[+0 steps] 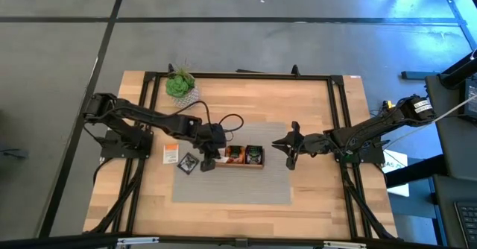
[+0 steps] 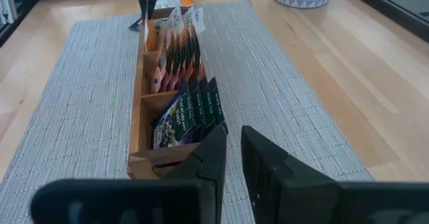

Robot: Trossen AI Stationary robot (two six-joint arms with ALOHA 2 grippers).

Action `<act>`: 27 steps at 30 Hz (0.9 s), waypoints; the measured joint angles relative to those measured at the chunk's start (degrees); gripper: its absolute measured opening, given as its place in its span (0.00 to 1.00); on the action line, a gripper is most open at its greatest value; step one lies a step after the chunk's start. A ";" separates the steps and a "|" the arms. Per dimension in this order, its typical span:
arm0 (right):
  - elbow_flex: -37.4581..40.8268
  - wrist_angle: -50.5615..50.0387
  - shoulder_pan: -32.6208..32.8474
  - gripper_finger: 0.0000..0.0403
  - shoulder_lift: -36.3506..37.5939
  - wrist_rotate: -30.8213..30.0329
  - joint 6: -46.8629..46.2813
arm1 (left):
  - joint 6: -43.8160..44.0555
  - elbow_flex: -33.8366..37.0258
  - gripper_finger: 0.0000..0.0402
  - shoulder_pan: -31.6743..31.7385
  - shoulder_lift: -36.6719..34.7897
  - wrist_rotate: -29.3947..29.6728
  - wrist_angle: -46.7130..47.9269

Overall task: Pick & Place Tea
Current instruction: Put the white tea bag into the left section of the wooden organizer

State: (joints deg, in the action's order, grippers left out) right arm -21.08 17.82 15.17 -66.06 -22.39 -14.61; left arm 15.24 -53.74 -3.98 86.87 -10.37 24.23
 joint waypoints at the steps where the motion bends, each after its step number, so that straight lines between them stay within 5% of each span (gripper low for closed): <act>1: 0.00 0.00 -0.01 0.13 0.00 0.00 -0.11 | -0.41 0.00 0.01 -0.20 -0.30 -0.03 0.07; 9: -0.04 -0.30 -0.01 0.13 0.00 0.00 -0.27 | -0.19 1.41 0.01 -1.76 -6.38 3.72 -4.30; 16: -0.07 -0.57 0.01 0.13 0.00 0.14 -1.82 | 4.75 13.63 0.01 -3.29 -14.26 6.77 -19.12; 27: -0.07 -0.48 0.01 0.13 0.00 1.09 -2.05 | 9.43 24.99 0.01 -3.86 -18.93 11.12 -28.40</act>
State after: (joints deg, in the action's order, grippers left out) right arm -21.15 17.34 15.18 -66.06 -21.30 -16.67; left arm 24.66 -28.74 -7.84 67.94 0.75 -4.16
